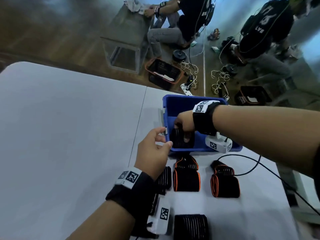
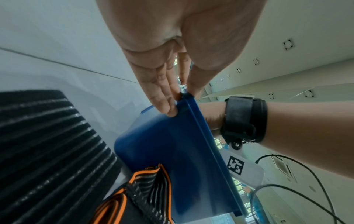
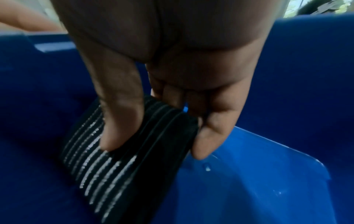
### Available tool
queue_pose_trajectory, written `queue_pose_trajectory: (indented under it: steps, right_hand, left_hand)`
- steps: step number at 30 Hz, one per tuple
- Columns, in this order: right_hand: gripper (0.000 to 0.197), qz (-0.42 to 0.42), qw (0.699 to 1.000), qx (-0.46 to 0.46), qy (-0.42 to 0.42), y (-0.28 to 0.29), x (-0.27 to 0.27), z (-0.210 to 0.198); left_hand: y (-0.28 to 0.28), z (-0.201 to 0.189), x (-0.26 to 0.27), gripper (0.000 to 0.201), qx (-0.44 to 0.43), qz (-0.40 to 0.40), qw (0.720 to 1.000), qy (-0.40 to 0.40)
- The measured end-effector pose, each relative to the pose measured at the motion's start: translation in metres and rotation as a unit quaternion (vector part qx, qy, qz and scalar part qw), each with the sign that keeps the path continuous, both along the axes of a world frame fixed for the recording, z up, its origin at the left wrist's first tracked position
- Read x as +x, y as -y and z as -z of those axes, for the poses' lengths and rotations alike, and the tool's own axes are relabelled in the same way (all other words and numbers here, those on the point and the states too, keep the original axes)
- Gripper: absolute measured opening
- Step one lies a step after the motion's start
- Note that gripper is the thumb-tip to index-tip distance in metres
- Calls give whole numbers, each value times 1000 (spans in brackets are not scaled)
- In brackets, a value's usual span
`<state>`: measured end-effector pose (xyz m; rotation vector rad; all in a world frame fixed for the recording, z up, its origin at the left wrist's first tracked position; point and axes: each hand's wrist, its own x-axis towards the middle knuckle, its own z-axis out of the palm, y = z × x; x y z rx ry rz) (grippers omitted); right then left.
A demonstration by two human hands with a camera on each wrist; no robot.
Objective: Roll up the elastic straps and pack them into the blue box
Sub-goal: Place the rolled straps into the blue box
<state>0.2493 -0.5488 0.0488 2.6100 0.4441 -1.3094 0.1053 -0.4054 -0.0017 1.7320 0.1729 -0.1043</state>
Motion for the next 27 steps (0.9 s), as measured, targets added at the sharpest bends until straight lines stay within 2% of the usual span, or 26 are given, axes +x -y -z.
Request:
queue_pose_trajectory:
  steps: [6, 10, 13, 16, 19, 22, 24, 27]
  right_hand:
    - [46, -28, 999, -35, -31, -10, 3, 15]
    - [61, -60, 998, -28, -1, -12, 2, 12]
    - [63, -29, 999, 24, 39, -1, 4, -3]
    - [56, 15, 988, 108, 112, 22, -1, -37]
    - [45, 36, 961, 210, 176, 51, -30, -80]
    - [36, 50, 943, 275, 182, 80, -82, -107]
    - [35, 77, 941, 291, 154, 102, -117, -105]
    - [36, 121, 955, 253, 101, 132, -155, -73]
  left_hand:
    - [-1, 2, -3, 40, 8, 1, 1000, 7]
    - [-1, 2, -1, 41, 9, 3, 1000, 6]
    - [-2, 3, 2, 44, 14, 3, 1000, 2]
    - [-2, 4, 2, 47, 9, 3, 1000, -2]
    - [0, 3, 2, 50, 16, 7, 1000, -3]
    - [0, 3, 2, 62, 27, 9, 1000, -8]
    - [-1, 2, 2, 66, 40, 12, 999, -8]
    - [-1, 3, 4, 66, 52, 13, 999, -6]
